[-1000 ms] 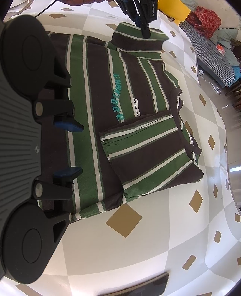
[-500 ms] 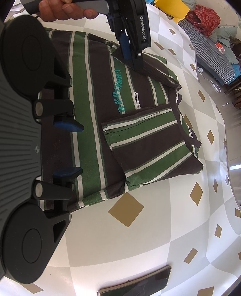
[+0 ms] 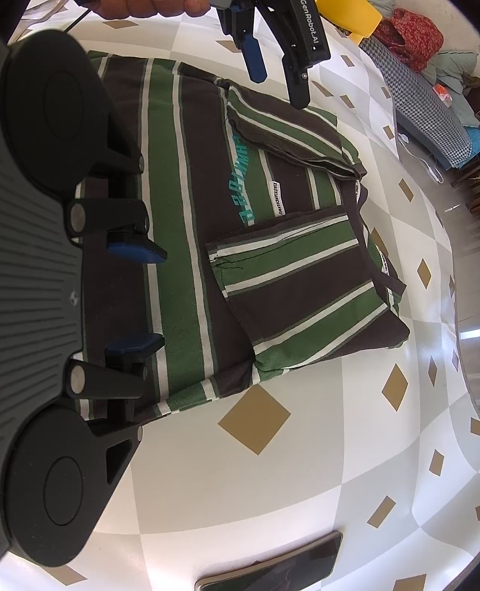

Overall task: Fold clothes
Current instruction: 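Fold the gripped shirt side over the middle with the left tool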

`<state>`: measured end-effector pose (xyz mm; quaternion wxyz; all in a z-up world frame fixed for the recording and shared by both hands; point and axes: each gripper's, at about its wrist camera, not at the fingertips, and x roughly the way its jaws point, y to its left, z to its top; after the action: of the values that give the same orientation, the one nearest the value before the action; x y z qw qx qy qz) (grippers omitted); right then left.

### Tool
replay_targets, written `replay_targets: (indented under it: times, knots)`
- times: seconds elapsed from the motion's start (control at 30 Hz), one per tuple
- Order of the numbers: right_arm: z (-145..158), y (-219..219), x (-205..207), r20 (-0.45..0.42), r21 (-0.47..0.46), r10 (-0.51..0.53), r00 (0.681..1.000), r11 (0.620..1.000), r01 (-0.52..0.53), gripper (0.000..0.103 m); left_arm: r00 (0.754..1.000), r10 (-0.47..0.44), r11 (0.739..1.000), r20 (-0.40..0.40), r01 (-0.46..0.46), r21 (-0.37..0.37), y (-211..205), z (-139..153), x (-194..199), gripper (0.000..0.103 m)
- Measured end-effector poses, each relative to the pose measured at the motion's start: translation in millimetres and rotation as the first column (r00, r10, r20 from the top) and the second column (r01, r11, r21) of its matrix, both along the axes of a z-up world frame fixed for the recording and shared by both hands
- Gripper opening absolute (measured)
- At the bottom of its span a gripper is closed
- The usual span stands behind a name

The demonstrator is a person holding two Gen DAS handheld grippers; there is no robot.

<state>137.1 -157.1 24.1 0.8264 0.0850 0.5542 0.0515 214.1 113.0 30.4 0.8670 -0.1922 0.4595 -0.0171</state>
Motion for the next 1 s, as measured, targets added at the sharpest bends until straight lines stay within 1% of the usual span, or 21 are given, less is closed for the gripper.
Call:
replay_targets:
  times: [0.07, 0.17, 0.33, 0.43, 0.67, 0.87, 1.0]
  knots:
    - [-1, 0, 1, -0.003, -0.002, -0.001, 1.000, 1.000, 0.001, 0.041, 1.000, 0.007, 1.000, -0.020, -0.007, 0.015, 0, -6, 1, 0.068]
    - [-1, 1, 1, -0.004, -0.008, 0.003, 1.000, 1.000, -0.003, 0.041, 0.999, -0.005, 0.999, -0.042, 0.007, 0.037, -4, -14, 1, 0.070]
    - [-6, 1, 2, -0.016, -0.020, 0.004, 1.000, 1.000, -0.004, 0.041, 0.996, -0.020, 0.994, -0.082, 0.029, 0.105, -15, -30, 0, 0.072]
    - [-6, 3, 1, -0.012, -0.029, 0.011, 1.000, 0.999, -0.012, 0.042, 0.995, -0.018, 0.992, -0.101, 0.030, 0.119, -16, -39, -2, 0.072]
    - [-7, 6, 1, -0.004, -0.042, 0.030, 1.000, 0.999, -0.030, 0.046, 0.994, -0.064, 0.978, -0.088, 0.081, 0.193, -32, -42, -6, 0.082]
    - [-7, 8, 0, 0.005, -0.053, 0.049, 0.999, 0.997, -0.048, 0.048, 0.991, -0.109, 0.951, -0.082, 0.128, 0.281, -49, -46, -11, 0.087]
    - [-9, 8, 0, 0.017, -0.065, 0.074, 0.997, 0.995, -0.073, 0.050, 0.989, -0.128, 0.937, -0.078, 0.146, 0.316, -59, -49, -17, 0.091]
